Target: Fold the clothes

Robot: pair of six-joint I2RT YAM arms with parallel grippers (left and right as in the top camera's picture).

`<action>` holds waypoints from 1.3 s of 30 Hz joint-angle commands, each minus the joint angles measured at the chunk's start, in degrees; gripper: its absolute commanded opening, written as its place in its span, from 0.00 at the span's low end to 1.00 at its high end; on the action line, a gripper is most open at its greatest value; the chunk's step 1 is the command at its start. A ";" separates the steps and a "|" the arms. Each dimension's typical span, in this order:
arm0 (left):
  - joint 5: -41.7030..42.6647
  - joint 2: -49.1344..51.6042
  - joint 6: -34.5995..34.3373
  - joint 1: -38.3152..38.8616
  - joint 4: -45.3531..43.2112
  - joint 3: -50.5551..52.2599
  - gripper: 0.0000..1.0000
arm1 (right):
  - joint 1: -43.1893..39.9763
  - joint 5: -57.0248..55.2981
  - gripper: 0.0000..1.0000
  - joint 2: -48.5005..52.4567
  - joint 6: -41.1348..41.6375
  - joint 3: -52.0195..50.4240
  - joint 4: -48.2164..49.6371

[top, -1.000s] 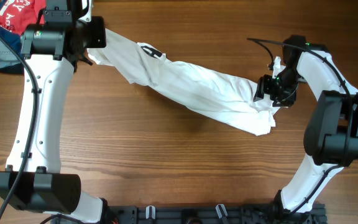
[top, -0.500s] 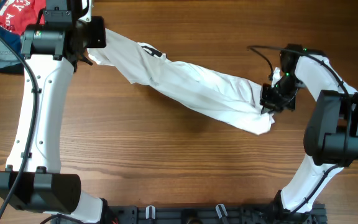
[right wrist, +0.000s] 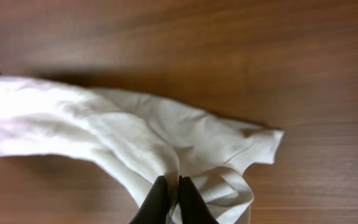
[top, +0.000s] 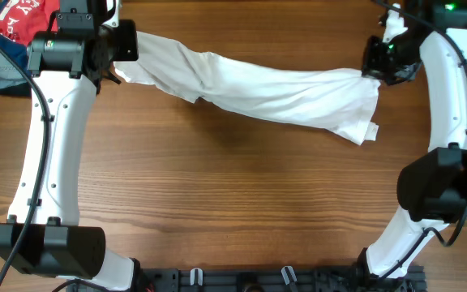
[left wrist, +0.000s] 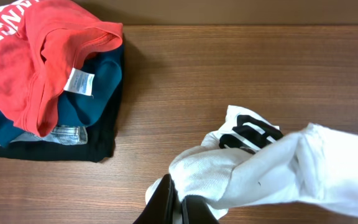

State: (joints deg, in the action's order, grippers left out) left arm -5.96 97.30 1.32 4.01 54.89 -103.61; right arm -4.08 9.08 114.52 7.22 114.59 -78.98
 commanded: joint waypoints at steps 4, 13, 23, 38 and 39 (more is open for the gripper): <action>0.15 0.13 -1.86 -0.55 -0.15 -0.33 0.04 | 11.50 -1.42 0.04 -0.92 -1.01 -0.90 -1.09; 4.15 0.13 -6.58 -7.50 -0.66 -0.33 0.04 | 18.86 -1.11 0.04 -0.92 -0.09 -5.64 -2.49; 11.10 0.13 -8.22 -13.66 -0.96 -0.33 0.04 | 19.85 -0.37 0.04 -3.06 2.58 -29.27 11.02; 13.05 0.33 -8.24 -13.49 -0.81 -0.33 0.04 | 41.27 10.49 0.63 -10.58 -11.61 -33.48 19.19; 13.03 0.33 -8.22 -13.49 -0.81 -0.33 0.04 | 41.29 10.75 0.64 -10.67 -11.52 -33.44 19.17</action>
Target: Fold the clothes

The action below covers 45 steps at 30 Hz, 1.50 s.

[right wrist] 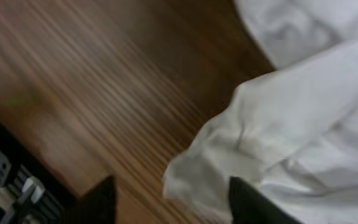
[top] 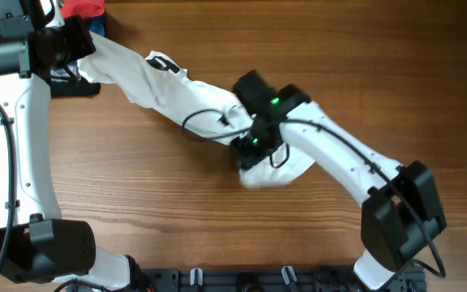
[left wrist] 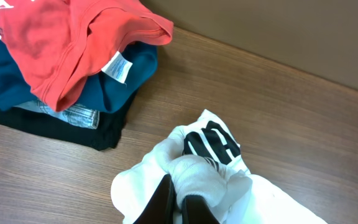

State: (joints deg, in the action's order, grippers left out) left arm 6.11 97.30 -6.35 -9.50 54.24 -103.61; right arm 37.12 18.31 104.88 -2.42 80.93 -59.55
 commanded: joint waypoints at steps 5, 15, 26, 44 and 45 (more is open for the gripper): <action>0.96 0.33 -0.55 0.02 -0.15 -0.33 0.04 | -3.41 1.42 0.72 -1.05 -0.42 0.48 -0.04; 0.96 0.33 -0.57 0.02 0.90 -0.33 0.04 | -6.19 8.26 0.74 -0.94 5.40 -5.86 -1.20; 0.96 0.35 -0.55 0.02 3.65 -0.33 0.04 | -6.08 7.10 0.76 1.95 5.51 -10.19 6.64; 2.01 0.35 -0.55 0.02 6.38 -0.33 0.04 | -6.08 7.23 0.19 6.54 0.85 -10.19 6.12; 2.01 0.35 -0.55 0.02 6.54 -0.33 0.04 | -6.08 7.23 0.16 6.54 0.85 -10.19 5.73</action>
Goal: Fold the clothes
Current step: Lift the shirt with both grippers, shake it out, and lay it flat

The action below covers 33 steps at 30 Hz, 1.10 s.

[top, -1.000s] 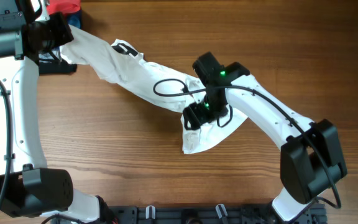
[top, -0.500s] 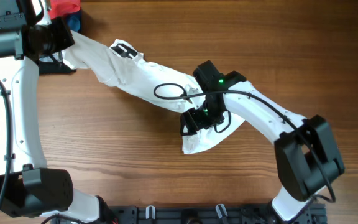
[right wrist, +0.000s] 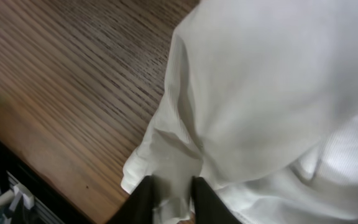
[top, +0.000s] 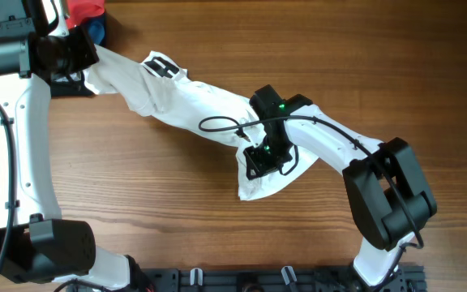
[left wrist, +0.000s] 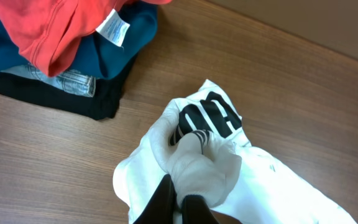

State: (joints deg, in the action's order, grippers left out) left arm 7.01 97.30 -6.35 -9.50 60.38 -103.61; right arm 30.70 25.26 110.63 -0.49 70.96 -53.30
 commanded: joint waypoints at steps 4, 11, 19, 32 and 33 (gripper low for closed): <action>1.14 0.35 -0.55 0.13 0.57 -0.33 0.04 | 0.24 0.31 0.05 0.74 -0.61 -0.13 -1.84; 1.11 -0.02 -0.52 0.28 0.48 -0.33 0.04 | -12.39 -2.73 0.04 -4.68 1.16 14.38 -8.11; 2.93 -4.66 -0.55 0.28 -4.09 -0.35 0.04 | -36.48 -8.13 0.04 -6.82 -4.50 40.35 -18.23; 11.76 -18.71 -3.02 0.28 -18.95 -0.35 0.04 | -58.18 -8.79 0.05 -7.26 -5.97 63.06 -23.76; 12.57 -19.37 -3.15 0.28 -18.97 -0.35 0.04 | -59.06 -8.76 0.04 -7.43 -5.97 64.17 -24.41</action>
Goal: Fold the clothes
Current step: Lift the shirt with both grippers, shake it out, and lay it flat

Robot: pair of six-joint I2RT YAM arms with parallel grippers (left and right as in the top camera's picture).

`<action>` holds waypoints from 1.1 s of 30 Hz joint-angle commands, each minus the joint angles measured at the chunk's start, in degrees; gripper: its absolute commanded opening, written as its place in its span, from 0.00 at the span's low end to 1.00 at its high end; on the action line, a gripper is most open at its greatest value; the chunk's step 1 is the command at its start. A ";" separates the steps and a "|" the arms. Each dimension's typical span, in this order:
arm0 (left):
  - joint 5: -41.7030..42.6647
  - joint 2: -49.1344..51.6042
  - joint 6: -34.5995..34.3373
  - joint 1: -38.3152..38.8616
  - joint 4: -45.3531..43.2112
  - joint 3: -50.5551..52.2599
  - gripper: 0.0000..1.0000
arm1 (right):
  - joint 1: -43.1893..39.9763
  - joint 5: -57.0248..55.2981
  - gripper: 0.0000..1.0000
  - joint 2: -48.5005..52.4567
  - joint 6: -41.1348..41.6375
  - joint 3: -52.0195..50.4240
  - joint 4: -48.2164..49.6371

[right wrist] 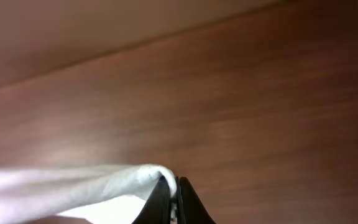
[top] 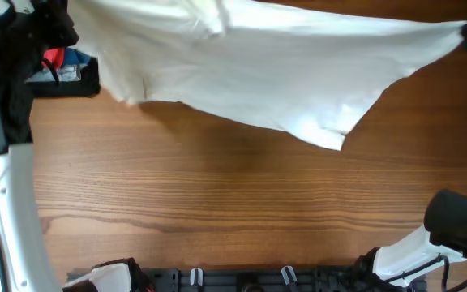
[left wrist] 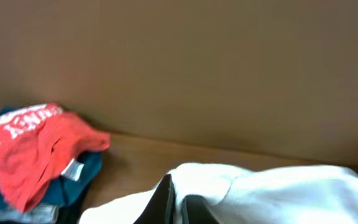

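A white shirt (top: 250, 73) hangs spread wide across the top of the overhead view, lifted off the table and close to the camera. In the left wrist view my left gripper (left wrist: 178, 198) is shut on one bunched edge of the white shirt (left wrist: 272, 193). My right gripper (right wrist: 172, 186) is shut on the opposite corner of the shirt (right wrist: 73, 183), at the far right of the overhead view. The shirt's lower edge droops to a point at the middle right (top: 331, 138).
A pile of other clothes (top: 67, 69), with red (left wrist: 30, 146) on top of blue and black, sits at the table's back left, just beside the shirt's left end. A brown wall (left wrist: 197, 68) rises behind the wooden table (top: 233, 219).
The shirt lay as a twisted band on the table, my right gripper at its hem mid-table. Now both grippers are raised and far apart, with the shirt spread in the air between them.
First the shirt stretched like a rope between my grippers at the table's far left and far right. Then my right gripper was open over the shirt's middle, then on a lower hem there. My left kept hold by the pile. Now the shirt hangs spread between both.
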State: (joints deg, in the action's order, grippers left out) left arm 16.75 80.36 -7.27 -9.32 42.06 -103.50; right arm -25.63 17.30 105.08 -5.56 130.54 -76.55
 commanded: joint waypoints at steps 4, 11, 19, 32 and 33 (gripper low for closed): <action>4.90 -5.05 -2.21 1.07 -0.66 -0.46 0.04 | -5.20 -0.81 0.04 -2.82 -0.92 7.63 -3.67; 4.87 -9.81 -2.19 4.20 -1.70 -0.46 0.04 | -7.02 -0.81 0.04 -8.55 -0.87 7.89 -4.35; 4.52 -17.92 -2.19 4.24 -2.01 -0.46 0.04 | -13.35 0.68 0.04 -17.25 -0.33 7.89 -5.22; -3.76 -23.65 -0.46 4.24 4.61 -0.46 0.04 | -16.72 4.57 0.04 -23.89 -0.31 7.89 -11.32; -6.19 -20.52 -0.46 4.24 7.19 -0.46 0.04 | -16.72 4.52 0.04 -22.45 -0.48 7.87 -12.07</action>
State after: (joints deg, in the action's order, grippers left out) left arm 16.34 54.39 -8.23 -5.23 46.59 -103.81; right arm -41.95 20.97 81.03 -5.72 137.43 -87.90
